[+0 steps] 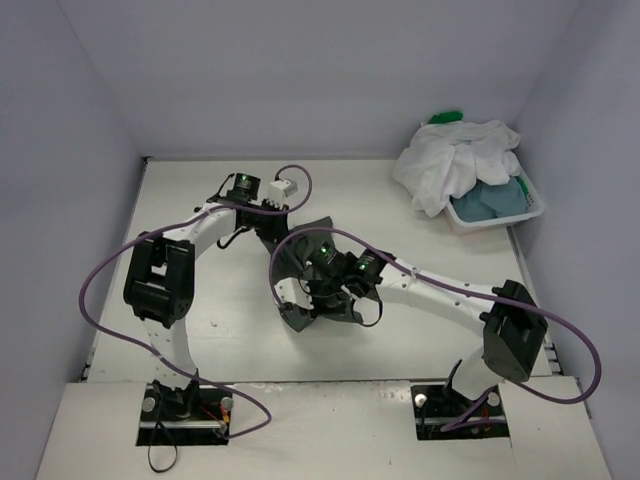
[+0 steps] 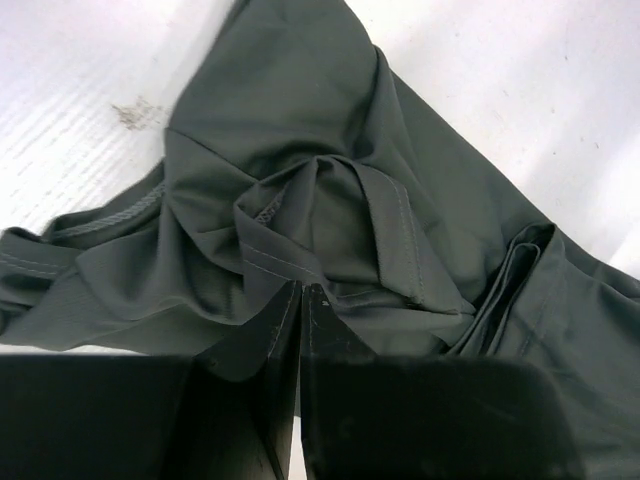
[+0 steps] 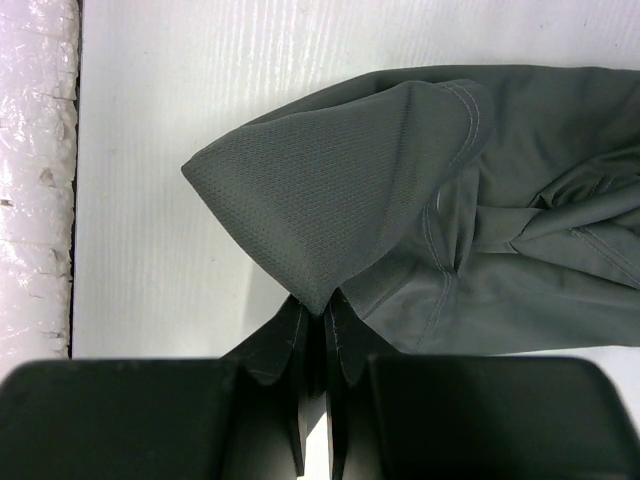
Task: Fold and stack the t-shirts
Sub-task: Fold the 2/3-rectangle-folded T-shirt at the corner of the board.
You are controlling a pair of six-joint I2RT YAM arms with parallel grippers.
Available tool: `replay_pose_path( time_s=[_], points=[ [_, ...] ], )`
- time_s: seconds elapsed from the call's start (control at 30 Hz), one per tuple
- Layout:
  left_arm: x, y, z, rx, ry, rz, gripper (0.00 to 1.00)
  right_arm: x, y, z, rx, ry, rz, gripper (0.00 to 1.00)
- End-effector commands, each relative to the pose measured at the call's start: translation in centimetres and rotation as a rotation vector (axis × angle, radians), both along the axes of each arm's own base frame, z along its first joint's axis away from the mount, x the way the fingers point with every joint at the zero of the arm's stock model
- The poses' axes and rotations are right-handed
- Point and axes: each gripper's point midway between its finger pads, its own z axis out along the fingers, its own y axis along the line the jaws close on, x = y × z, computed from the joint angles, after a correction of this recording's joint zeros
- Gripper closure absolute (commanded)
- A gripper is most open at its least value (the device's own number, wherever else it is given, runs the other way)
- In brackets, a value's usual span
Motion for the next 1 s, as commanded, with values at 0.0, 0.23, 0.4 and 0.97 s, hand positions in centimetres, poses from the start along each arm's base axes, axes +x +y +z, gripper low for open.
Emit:
replay_pose_path(
  time_s=[0.0,0.23,0.4,0.97],
  points=[
    [-1.2,-1.7,1.4,-0.061,0.007,-0.035,1.00,0.7,0.7,2.7,0.073,-0.022,-0.005,1.00],
    [-4.4,-3.3,-2.4,-0.010,0.087,-0.106,1.00,2.1,1.2,3.6,0.090,-0.042,-0.028,1.00],
    [-5.2,-4.1,-4.8,0.023,0.131,-0.130,1.00,2.8,1.8,4.6,0.114,-0.050,-0.039,1.00],
    [-11.1,-7.2,-7.7,0.092,0.276,-0.329,1.00,4.6,0.6,4.6,0.109,-0.072,-0.071,1.00]
  ],
)
